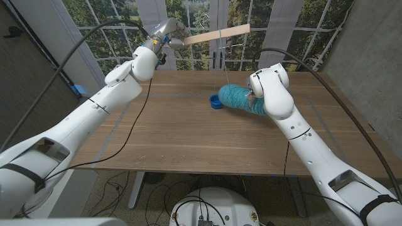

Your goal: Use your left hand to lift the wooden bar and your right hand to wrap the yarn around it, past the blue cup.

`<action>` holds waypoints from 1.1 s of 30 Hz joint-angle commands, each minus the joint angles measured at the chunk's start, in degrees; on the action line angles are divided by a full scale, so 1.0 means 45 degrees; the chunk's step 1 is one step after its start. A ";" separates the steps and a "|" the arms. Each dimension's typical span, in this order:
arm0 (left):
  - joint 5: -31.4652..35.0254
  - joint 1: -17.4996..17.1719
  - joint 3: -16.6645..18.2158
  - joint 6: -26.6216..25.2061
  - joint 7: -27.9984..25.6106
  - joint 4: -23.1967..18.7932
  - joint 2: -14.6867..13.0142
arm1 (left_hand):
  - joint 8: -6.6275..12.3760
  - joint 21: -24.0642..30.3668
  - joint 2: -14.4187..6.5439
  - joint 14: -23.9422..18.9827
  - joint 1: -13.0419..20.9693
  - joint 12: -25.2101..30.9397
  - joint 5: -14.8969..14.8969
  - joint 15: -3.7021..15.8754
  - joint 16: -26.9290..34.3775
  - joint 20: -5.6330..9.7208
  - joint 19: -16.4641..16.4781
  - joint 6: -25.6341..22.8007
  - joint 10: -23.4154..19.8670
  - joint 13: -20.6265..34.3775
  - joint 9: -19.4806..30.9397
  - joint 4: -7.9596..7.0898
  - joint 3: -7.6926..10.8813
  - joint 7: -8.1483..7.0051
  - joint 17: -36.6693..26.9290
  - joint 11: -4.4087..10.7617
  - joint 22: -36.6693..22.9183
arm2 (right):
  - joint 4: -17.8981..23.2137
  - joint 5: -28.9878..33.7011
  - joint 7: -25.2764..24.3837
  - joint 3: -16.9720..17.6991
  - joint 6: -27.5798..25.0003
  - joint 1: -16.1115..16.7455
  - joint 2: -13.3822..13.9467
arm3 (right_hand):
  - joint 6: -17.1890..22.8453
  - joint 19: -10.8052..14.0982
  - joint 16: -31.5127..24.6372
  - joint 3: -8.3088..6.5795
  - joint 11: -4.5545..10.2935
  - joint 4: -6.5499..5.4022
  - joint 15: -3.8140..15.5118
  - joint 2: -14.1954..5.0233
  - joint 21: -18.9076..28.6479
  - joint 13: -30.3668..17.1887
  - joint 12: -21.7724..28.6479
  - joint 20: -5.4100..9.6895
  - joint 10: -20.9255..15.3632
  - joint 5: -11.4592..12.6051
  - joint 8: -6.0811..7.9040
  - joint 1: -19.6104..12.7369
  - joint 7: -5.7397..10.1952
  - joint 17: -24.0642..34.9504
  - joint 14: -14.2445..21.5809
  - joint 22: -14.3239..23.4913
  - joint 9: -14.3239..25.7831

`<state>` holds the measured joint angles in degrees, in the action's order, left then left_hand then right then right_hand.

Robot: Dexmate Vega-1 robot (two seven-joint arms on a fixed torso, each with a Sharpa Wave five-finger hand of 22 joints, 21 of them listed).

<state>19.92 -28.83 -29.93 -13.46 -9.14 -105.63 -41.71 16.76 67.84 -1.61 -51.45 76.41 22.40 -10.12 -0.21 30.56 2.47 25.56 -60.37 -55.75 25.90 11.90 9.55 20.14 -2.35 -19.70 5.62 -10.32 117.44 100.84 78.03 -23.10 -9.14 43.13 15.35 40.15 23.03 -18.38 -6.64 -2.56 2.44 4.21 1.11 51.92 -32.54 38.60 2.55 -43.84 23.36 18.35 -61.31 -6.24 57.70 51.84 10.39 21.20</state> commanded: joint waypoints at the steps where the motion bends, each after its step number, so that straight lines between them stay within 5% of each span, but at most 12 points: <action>1: -0.0390 -0.0334 0.0390 0.0076 0.0169 -0.0515 -0.0336 | 0.0006 0.0136 -0.1259 -0.2525 0.1096 -0.0046 -0.0083 0.3024 0.0004 0.0642 -0.0041 -0.0770 -0.0035 0.0118 0.0109 -0.0119 0.0108 0.0181 -0.5479 -0.0028 -0.0029 | -0.0646 0.1332 0.0206 0.3838 0.3464 0.0475 -0.4752 | 0.3891 0.0011 -0.0050 0.0029 0.2297 -0.0056 0.1975 -0.2136 0.0016 -0.0168 0.0074 0.1012 -0.2660 0.0130 0.0049 -0.2075 0.3202 0.0111 0.0859 0.0004 0.0077; 5: -0.0566 -0.0361 0.0451 0.0110 0.0415 -0.0626 -0.0467 | -0.0011 0.0150 -0.1257 -0.2530 0.1094 -0.0055 -0.0084 0.3025 -0.0019 0.0651 -0.0061 -0.0783 -0.0062 0.0126 0.0113 -0.0120 0.0111 0.0184 -0.5505 -0.0022 -0.0026 | -0.0890 0.0531 0.0206 0.3852 0.2403 0.0257 -0.4037 | 0.3863 0.0046 -0.0137 0.0062 0.2168 -0.0067 0.1972 -0.2159 0.0034 -0.0193 0.0079 0.0980 -0.2707 0.0118 0.0041 -0.2103 0.3152 0.0194 0.0982 0.0010 0.0136; 11: -0.0697 -0.0339 0.0452 0.0039 0.0792 -0.0800 -0.0638 | -0.0038 0.0169 -0.1258 -0.2536 0.1094 -0.0077 -0.0086 0.3025 -0.0048 0.0636 -0.0080 -0.0786 -0.0074 0.0132 0.0118 -0.0120 0.0118 0.0185 -0.5533 -0.0023 -0.0023 | -0.0982 -0.1791 -0.0305 0.2938 -0.0301 0.0066 -0.1702 | 0.3846 0.0100 -0.0328 0.0101 0.2010 -0.0073 0.1967 -0.2215 0.0075 -0.0289 0.0110 0.0917 -0.2732 0.0076 0.0044 -0.2154 0.2933 0.0371 0.1194 0.0025 0.0228; 18: -0.0957 -0.0295 0.0460 -0.0005 0.1343 -0.0990 -0.0833 | -0.0071 0.0189 -0.1252 -0.2524 0.1098 -0.0108 -0.0088 0.3024 -0.0088 0.0627 -0.0099 -0.0780 -0.0063 0.0148 0.0123 -0.0115 0.0126 0.0195 -0.5564 -0.0014 -0.0020 | -0.0351 -0.3421 -0.3683 0.1879 -0.3184 0.0695 0.0317 | 0.3893 0.0190 -0.0514 0.0116 0.1875 -0.0069 0.1962 -0.2299 0.0144 -0.0310 0.0124 0.0815 -0.2861 0.0011 0.0074 -0.2246 0.2895 0.0584 0.1353 0.0039 0.0350; 33: -0.1887 -0.0387 0.0739 0.0249 0.2217 -0.1144 -0.1234 | -0.0133 0.0226 -0.1261 -0.2524 0.1096 -0.0162 -0.0091 0.3023 -0.0167 0.0600 -0.0148 -0.0786 -0.0064 0.0184 0.0135 -0.0120 0.0147 0.0174 -0.5631 -0.0041 -0.0013 | -0.0024 -0.7287 -0.8921 0.0516 -0.6865 0.0739 0.2348 | 0.3893 0.0116 -0.0666 0.0157 0.1896 -0.0059 0.1938 -0.2297 0.0163 -0.0402 0.0133 0.0661 -0.2948 -0.0105 -0.0015 -0.2357 0.2799 0.0834 0.1460 0.0038 0.0369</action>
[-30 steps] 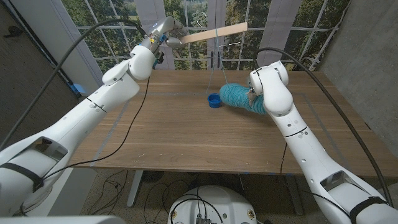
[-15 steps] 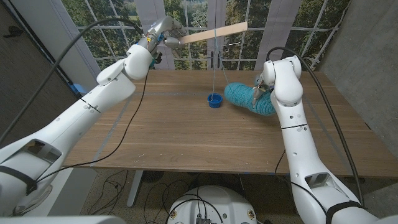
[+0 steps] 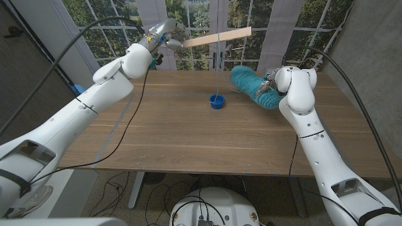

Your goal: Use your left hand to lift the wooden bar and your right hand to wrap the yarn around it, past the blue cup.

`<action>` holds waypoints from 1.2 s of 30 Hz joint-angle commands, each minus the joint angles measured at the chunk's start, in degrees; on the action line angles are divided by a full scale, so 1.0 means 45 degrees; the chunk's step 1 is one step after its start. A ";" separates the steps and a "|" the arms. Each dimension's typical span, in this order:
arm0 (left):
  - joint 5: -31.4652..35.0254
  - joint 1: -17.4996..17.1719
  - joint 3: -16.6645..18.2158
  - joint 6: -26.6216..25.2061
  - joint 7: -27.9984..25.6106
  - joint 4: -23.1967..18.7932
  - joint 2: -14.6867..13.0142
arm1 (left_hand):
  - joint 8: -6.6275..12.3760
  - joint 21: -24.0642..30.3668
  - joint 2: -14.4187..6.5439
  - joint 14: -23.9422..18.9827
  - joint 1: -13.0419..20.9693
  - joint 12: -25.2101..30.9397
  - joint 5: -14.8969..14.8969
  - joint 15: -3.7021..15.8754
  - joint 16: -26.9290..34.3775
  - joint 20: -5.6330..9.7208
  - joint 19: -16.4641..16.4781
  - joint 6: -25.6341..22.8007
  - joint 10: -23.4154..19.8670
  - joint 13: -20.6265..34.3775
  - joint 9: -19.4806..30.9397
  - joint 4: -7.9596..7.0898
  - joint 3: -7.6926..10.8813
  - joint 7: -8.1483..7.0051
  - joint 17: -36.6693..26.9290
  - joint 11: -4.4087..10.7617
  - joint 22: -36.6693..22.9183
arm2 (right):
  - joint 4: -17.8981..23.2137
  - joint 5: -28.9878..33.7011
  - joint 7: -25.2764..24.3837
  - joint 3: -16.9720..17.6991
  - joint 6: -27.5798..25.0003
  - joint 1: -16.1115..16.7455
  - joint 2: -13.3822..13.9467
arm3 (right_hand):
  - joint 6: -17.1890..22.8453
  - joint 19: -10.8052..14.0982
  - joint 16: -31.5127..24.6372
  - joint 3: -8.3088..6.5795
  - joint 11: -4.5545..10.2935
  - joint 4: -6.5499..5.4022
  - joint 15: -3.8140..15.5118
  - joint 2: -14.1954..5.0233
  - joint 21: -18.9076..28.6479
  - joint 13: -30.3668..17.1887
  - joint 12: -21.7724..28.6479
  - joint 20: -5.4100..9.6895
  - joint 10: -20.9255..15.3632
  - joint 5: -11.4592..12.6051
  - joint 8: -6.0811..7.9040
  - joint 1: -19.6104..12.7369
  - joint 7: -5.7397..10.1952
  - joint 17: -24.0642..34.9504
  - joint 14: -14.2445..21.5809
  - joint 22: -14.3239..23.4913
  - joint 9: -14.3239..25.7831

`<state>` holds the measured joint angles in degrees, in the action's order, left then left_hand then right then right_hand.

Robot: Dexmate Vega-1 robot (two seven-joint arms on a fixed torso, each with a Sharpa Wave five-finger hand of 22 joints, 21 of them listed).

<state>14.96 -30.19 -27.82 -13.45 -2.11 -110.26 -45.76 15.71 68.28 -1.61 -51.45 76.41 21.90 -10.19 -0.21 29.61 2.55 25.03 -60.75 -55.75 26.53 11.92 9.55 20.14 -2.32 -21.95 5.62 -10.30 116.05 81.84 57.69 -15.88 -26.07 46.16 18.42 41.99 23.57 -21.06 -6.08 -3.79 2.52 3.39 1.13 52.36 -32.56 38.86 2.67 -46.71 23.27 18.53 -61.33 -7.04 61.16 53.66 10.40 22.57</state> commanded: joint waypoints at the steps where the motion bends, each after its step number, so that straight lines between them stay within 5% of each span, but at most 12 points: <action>1: -0.0920 -0.0133 0.0322 0.0269 0.0674 -0.0120 -0.0335 | 0.0094 0.0132 -0.1263 -0.2523 0.1095 -0.0055 -0.0074 0.3023 0.0036 0.0576 -0.0036 -0.0702 -0.0063 0.0053 0.0134 -0.0121 0.0149 0.0167 -0.5136 -0.0028 -0.0017 | 0.0318 -0.3357 -0.4955 -0.1129 -0.3207 0.0120 0.1734 | 0.3483 -0.0019 -0.0061 0.0038 0.2156 -0.0087 0.2115 -0.2301 0.0061 -0.0421 0.0060 0.0631 -0.2253 -0.0092 -0.0059 -0.2350 0.2989 0.0071 0.1038 0.0037 0.0070; 7: -0.0985 -0.0109 0.0290 0.0190 0.0956 -0.0239 -0.0578 | 0.0061 0.0145 -0.1265 -0.2519 0.1097 -0.0073 -0.0075 0.3024 -0.0001 0.0570 -0.0065 -0.0690 -0.0087 0.0064 0.0139 -0.0120 0.0160 0.0173 -0.5165 -0.0044 -0.0014 | 0.0527 -0.5477 -0.8094 -0.1107 -0.3376 0.0510 0.2124 | 0.3516 -0.0107 -0.0037 0.0058 0.2151 -0.0125 0.2109 -0.2307 0.0035 -0.0423 0.0051 0.0627 -0.2296 -0.0116 -0.0081 -0.2342 0.3021 0.0103 0.0991 0.0032 0.0071; 17: -0.1146 0.0112 0.0124 0.0160 0.1673 -0.0330 -0.0871 | 0.0026 0.0163 -0.1266 -0.2520 0.1098 -0.0108 -0.0076 0.3025 -0.0050 0.0555 -0.0106 -0.0699 -0.0085 0.0091 0.0148 -0.0119 0.0174 0.0190 -0.5209 -0.0045 -0.0011 | 0.0737 -0.9152 -1.1114 -0.0915 -0.2964 0.0671 0.3053 | 0.3520 -0.0237 0.0012 0.0093 0.2185 -0.0188 0.2111 -0.2313 -0.0005 -0.0439 -0.0035 0.0645 -0.2204 -0.0153 -0.0153 -0.2353 0.3027 0.0166 0.0915 0.0022 0.0070; 26: -0.0247 0.0516 -0.0281 -0.0565 0.2412 -0.0917 -0.1347 | -0.0014 0.0178 -0.1272 -0.2526 0.1091 -0.0148 -0.0078 0.3025 -0.0099 0.0516 -0.0163 -0.0698 -0.0065 0.0125 0.0156 -0.0127 0.0185 0.0208 -0.5253 -0.0080 -0.0010 | 0.1061 -1.0332 -1.2961 -0.1602 -0.2802 0.0392 0.4294 | 0.3531 -0.0286 0.0103 0.0155 0.2265 -0.0227 0.2106 -0.2243 -0.0022 -0.0492 -0.0055 0.0687 -0.2184 -0.0178 -0.0186 -0.2342 0.3202 0.0187 0.0756 0.0016 0.0093; 36: 0.1453 0.1141 -0.0974 -0.1665 0.3780 -0.1802 -0.1702 | -0.0053 0.0170 -0.1289 -0.2505 0.1059 -0.0214 -0.0086 0.3022 -0.0163 0.0481 -0.0289 -0.0709 -0.0020 0.0142 0.0165 -0.0154 0.0192 0.0154 -0.5303 -0.0004 -0.0010 | 0.1241 -1.0012 -1.3854 -0.2860 -0.3088 -0.0461 0.5295 | 0.3581 -0.0315 0.0226 0.0220 0.2466 -0.0256 0.2125 -0.2196 -0.0036 -0.0388 -0.0184 0.0754 -0.2179 -0.0174 -0.0257 -0.2379 0.3251 0.0198 0.0581 0.0010 0.0048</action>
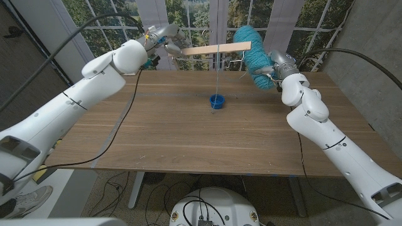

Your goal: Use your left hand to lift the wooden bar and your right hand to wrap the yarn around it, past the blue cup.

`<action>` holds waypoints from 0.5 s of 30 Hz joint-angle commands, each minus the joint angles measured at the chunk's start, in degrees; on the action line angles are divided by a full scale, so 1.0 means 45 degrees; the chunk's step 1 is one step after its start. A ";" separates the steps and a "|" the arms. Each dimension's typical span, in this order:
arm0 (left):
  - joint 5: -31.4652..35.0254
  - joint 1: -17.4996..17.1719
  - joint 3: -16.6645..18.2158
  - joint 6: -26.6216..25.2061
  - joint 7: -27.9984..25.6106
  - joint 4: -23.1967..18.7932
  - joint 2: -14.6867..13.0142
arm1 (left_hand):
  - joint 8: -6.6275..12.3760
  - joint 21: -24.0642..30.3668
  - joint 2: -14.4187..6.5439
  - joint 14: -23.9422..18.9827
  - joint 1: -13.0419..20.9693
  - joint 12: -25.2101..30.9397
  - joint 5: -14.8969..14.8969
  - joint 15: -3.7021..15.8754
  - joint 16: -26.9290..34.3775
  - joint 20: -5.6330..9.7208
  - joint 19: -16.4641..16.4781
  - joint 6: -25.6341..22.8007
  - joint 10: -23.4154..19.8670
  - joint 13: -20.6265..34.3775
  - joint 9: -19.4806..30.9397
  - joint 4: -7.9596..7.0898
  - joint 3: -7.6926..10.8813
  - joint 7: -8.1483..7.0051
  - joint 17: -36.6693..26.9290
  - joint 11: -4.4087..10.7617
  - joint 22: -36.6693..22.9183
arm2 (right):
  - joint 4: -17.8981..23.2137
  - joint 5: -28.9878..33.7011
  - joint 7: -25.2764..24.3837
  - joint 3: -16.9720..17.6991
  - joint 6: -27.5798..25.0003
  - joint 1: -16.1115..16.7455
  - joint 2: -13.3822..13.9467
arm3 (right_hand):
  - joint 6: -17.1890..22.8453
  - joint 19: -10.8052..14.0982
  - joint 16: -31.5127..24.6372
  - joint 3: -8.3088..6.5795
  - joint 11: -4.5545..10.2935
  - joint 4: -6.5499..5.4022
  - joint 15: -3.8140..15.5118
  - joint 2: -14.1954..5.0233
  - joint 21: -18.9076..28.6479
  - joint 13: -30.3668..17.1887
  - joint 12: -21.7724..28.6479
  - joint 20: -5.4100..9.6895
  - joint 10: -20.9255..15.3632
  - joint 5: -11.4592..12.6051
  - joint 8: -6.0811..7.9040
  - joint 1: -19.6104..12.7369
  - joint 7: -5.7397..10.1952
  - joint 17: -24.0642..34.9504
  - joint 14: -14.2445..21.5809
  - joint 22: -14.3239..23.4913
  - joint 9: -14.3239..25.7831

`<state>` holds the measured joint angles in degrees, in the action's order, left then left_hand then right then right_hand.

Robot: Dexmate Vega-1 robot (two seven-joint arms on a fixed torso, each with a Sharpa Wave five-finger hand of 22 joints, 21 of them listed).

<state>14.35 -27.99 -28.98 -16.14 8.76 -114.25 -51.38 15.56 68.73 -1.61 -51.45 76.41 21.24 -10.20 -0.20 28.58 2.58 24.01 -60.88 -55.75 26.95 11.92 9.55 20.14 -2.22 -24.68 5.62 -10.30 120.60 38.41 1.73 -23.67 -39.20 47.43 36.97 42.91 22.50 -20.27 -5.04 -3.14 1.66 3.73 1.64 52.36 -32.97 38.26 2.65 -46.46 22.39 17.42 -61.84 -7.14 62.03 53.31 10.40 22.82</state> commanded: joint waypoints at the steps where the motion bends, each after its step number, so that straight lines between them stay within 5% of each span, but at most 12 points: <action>1: 0.1826 0.0655 -0.0775 -0.1161 0.1369 -0.1003 -0.0458 | -0.0031 0.0072 -0.1296 -0.2505 0.1050 -0.0077 -0.0087 0.3022 0.0057 0.0473 -0.0073 -0.0670 -0.0022 0.0046 0.0166 -0.0162 0.0193 0.0124 -0.4705 0.0009 -0.0011 | 0.0225 -0.0253 -0.1446 -0.1280 -0.0209 -0.0846 0.1247 | 0.3385 -0.0086 0.0068 -0.0001 0.2351 -0.0067 0.2049 -0.2301 -0.0040 -0.0290 -0.0066 0.0764 -0.2225 0.0022 -0.0020 -0.2269 0.3294 0.0003 0.0633 0.0009 -0.0018; 15: 0.4712 0.1373 -0.1963 -0.2329 0.3299 -0.1499 -0.0180 | -0.0078 0.0096 -0.1309 -0.2502 0.1010 -0.0153 -0.0102 0.3027 -0.0028 0.0475 -0.0159 -0.0718 -0.0052 0.0054 0.0179 -0.0179 0.0200 0.0074 -0.4796 0.0092 -0.0011 | -0.0280 0.2451 -0.1707 -0.3258 -0.0896 -0.1982 0.1370 | 0.3468 -0.0030 0.0181 0.0085 0.2390 -0.0141 0.2051 -0.2285 -0.0028 -0.0210 -0.0151 0.0861 -0.2299 0.0037 -0.0112 -0.2265 0.3426 -0.0011 0.0547 0.0005 -0.0114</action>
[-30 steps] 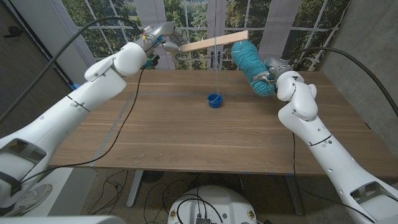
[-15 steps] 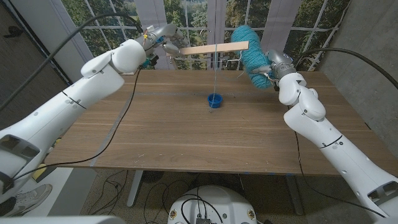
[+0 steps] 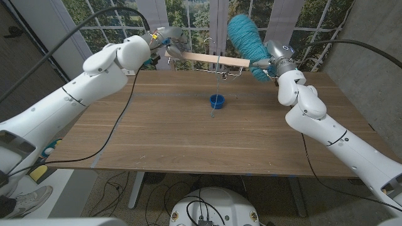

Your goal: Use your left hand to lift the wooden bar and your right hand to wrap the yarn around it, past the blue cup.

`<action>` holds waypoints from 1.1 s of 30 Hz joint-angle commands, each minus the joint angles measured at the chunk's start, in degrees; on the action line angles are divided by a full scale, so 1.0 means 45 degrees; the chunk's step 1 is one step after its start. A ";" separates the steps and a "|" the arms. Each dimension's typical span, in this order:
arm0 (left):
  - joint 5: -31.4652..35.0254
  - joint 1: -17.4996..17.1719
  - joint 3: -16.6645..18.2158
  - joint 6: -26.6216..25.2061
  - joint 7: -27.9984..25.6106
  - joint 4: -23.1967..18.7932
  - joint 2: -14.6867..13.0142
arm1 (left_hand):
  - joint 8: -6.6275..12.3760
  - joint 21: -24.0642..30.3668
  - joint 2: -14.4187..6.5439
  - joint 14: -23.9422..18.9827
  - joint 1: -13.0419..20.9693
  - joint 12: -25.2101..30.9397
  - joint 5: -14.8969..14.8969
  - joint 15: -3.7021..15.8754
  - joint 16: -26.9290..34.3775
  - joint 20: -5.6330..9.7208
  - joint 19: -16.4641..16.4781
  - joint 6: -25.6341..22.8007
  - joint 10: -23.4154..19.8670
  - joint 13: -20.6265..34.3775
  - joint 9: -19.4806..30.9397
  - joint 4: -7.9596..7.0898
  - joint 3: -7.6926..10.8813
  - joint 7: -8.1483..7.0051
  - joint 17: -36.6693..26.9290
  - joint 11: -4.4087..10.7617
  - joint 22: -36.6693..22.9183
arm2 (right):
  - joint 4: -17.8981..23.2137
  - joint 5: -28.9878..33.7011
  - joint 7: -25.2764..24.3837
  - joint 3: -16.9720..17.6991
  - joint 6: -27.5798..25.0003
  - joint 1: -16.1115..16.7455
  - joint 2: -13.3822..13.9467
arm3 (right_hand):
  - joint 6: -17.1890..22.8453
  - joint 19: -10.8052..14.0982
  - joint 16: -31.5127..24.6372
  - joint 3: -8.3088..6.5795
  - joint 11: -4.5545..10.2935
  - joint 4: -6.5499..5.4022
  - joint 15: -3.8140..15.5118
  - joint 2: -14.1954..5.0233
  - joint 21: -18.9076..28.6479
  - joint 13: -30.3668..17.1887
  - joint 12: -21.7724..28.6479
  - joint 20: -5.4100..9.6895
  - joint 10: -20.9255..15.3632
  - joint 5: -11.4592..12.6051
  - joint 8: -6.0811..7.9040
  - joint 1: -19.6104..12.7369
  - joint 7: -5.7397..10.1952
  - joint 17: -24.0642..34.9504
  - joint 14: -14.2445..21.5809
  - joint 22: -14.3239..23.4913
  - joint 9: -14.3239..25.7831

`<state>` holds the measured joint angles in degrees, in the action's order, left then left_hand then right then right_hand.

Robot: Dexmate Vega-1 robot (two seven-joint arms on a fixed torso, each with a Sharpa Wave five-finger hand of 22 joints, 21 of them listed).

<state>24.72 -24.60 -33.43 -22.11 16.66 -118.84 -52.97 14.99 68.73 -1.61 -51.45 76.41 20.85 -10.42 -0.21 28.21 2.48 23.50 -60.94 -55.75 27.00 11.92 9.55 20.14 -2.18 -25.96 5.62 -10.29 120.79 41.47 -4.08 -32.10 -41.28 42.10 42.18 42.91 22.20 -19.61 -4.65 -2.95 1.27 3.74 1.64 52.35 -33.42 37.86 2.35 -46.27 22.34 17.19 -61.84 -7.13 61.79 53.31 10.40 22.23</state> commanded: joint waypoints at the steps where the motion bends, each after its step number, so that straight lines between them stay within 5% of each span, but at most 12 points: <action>1: 0.2787 0.0615 -0.1074 -0.1029 0.1475 -0.0475 0.0218 | 0.0045 0.0098 -0.1309 -0.2506 0.1010 -0.0073 -0.0053 0.3027 0.0049 0.0499 -0.0050 -0.0704 -0.0057 0.0037 0.0179 -0.0178 0.0201 0.0072 -0.4518 0.0088 -0.0012 | -0.0350 0.1917 -0.0413 -0.1441 -0.0416 -0.0826 0.0211 | 0.3504 0.0038 0.0041 0.0003 0.2384 -0.0055 0.2057 -0.2284 -0.0029 -0.0124 -0.0054 0.0939 -0.2358 0.0051 -0.0059 -0.2277 0.3417 0.0043 0.0549 0.0004 0.0007; 20: 0.4082 0.0889 -0.1319 -0.0447 0.2154 0.0603 0.1328 | -0.0020 0.0166 -0.1297 -0.2553 0.1014 -0.0176 -0.0042 0.3030 -0.0028 0.0510 -0.0087 -0.0729 -0.0121 -0.0007 0.0189 -0.0152 0.0214 0.0061 -0.4621 0.0064 -0.0020 | -0.0572 0.4436 0.0308 -0.1990 0.0488 -0.1798 -0.0526 | 0.3625 0.0047 0.0133 0.0104 0.2343 -0.0125 0.2055 -0.2285 -0.0034 -0.0082 -0.0130 0.0953 -0.2504 0.0068 -0.0154 -0.2350 0.3406 0.0042 0.0595 0.0004 -0.0079; 33: 0.5061 0.1053 -0.1649 -0.0259 0.1712 0.1758 0.2016 | -0.0062 0.0213 -0.1289 -0.2591 0.1021 -0.0222 -0.0030 0.3030 -0.0068 0.0516 -0.0098 -0.0722 -0.0146 -0.0007 0.0195 -0.0138 0.0221 0.0104 -0.4674 0.0037 -0.0024 | -0.0217 0.6519 0.2713 -0.2350 0.1348 -0.2841 -0.1588 | 0.3729 0.0033 0.0184 0.0176 0.2294 -0.0177 0.2037 -0.2274 -0.0043 -0.0070 -0.0156 0.0963 -0.2622 0.0051 -0.0199 -0.2371 0.3409 0.0049 0.0610 0.0005 -0.0138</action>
<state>44.19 -20.43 -39.85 -24.12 25.56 -114.51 -46.23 14.60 69.16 -1.61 -51.45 76.41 19.92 -10.34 -0.21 27.62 2.49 23.50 -61.06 -55.88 26.73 11.92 9.54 20.14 -2.26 -26.34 5.74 -10.27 118.40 64.00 -0.07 -41.63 -37.78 32.59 38.33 43.63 22.21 -18.84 -3.72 -2.75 0.78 4.55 1.66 52.35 -33.55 36.70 2.35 -47.52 22.12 16.35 -61.86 -6.43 61.99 53.53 10.40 21.43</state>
